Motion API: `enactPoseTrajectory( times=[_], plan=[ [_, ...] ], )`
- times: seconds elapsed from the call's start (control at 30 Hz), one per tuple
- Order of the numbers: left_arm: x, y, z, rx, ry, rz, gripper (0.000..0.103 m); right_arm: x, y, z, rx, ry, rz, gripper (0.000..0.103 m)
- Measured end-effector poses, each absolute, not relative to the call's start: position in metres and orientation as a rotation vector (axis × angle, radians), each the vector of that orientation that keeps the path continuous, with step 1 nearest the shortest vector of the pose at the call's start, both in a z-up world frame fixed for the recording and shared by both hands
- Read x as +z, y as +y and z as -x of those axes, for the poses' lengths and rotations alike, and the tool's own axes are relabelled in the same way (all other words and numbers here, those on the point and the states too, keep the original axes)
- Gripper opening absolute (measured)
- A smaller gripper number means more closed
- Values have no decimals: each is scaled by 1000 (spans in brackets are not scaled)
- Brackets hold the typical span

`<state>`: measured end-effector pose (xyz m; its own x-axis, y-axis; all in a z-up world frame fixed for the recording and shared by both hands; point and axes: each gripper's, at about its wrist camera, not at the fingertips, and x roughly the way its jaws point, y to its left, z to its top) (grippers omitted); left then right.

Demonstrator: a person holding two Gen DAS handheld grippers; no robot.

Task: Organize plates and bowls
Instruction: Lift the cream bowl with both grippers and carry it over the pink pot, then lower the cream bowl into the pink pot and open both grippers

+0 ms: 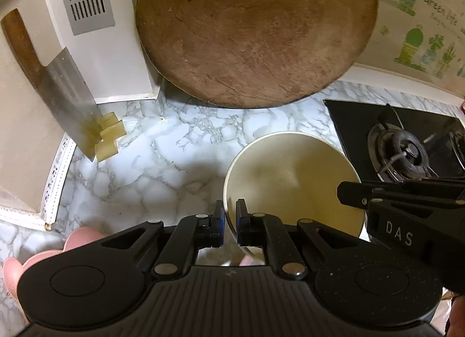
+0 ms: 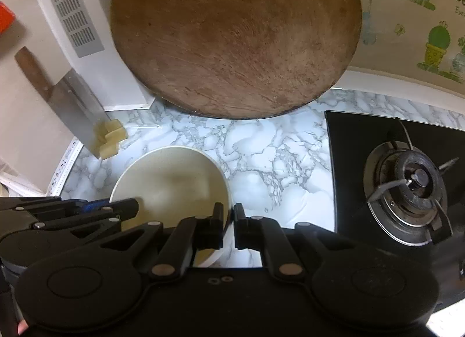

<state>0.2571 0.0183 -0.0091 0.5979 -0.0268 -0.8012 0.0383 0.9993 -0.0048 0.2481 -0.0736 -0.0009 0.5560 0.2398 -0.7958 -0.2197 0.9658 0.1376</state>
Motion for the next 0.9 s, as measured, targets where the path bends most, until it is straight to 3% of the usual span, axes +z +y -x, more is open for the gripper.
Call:
enactPoseTrajectory(
  times=[0.43, 0.9],
  plan=[
    [-10, 22, -202, -81, 982, -53, 6, 2, -72, -187, 289, 973, -8, 8],
    [-46, 28, -184, -84, 1065, -64, 6, -29, -67, -161, 270, 1028, -23, 9]
  ],
)
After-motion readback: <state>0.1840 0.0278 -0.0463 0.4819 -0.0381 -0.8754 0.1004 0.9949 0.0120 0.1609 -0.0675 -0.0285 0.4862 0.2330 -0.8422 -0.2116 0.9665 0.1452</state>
